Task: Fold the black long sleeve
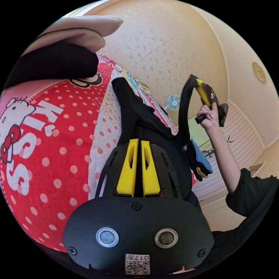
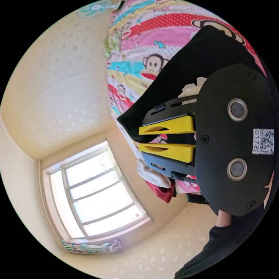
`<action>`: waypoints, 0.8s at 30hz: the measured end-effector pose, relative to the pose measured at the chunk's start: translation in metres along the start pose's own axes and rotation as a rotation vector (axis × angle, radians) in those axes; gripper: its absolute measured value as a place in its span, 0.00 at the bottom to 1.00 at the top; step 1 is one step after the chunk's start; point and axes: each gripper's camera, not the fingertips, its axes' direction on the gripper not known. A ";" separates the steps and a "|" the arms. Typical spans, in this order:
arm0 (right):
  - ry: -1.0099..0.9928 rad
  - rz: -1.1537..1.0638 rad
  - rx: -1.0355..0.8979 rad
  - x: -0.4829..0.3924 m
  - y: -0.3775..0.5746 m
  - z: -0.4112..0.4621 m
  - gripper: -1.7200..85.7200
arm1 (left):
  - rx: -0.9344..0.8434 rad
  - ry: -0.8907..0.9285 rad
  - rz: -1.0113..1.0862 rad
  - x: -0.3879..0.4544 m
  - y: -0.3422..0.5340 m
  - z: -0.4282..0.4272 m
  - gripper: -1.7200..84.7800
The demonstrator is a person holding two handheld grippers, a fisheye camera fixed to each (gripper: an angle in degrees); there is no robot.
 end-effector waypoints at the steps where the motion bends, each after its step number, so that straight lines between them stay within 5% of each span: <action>1: -0.068 0.025 -0.129 0.004 0.014 0.038 0.11 | 0.000 0.004 -0.001 -0.001 -0.001 0.000 0.02; 6: 0.001 0.066 -0.254 0.010 0.063 0.039 0.14 | 0.001 0.027 -0.007 -0.004 -0.007 0.002 0.02; 14: 0.350 0.304 -0.344 0.039 0.174 -0.140 0.15 | -0.018 0.045 -0.029 -0.003 -0.021 0.012 0.05; 19: 0.476 0.463 -0.523 0.031 0.233 -0.181 0.16 | -0.203 0.144 -0.044 0.003 -0.041 0.005 0.12; 24: 0.416 0.549 -0.682 0.026 0.260 -0.158 0.18 | -0.437 -0.071 0.000 0.030 -0.019 -0.046 0.19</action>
